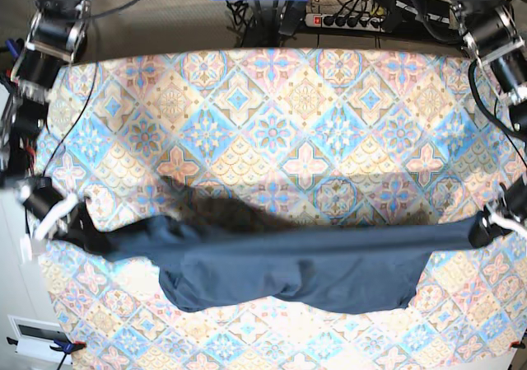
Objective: Layout the t-shirt on the table in an organized manner, then fold the t-shirt properly
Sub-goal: 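Lay the held shirt down flat on the table with both grippers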
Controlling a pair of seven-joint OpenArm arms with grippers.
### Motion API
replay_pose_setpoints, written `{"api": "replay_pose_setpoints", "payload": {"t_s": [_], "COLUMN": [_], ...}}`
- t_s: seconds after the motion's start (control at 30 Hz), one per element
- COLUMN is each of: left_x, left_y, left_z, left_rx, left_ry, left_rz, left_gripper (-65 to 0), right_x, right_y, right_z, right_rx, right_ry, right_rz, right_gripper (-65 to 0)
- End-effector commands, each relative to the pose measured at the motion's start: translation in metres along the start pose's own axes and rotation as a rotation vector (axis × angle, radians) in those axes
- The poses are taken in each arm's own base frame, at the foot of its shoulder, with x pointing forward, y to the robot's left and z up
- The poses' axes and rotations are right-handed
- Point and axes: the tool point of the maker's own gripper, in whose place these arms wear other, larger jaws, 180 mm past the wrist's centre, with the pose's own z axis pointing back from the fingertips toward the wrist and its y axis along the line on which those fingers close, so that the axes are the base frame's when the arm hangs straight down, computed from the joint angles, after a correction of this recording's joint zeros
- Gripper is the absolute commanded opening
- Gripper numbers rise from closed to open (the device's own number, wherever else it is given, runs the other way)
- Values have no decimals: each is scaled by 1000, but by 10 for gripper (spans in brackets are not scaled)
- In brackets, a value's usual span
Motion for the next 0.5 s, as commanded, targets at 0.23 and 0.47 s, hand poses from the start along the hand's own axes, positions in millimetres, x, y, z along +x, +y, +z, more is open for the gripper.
{"api": "replay_pose_setpoints", "payload": {"t_s": [0.23,0.47], "left_x": [-61,-122], "left_y": [28,48], "left_z": [38,60], "left_rx": [99,167], "left_ry": [115,270], "left_rz": [-11,10], "left_gripper": [-649,-649], "right_x": [-16,-70], "right_y": [31,32], "right_z": [55,108], "right_rx": [-39,-143], "right_ry": [9,153], "right_rz": [87,30], "right_gripper": [-650,-650]}}
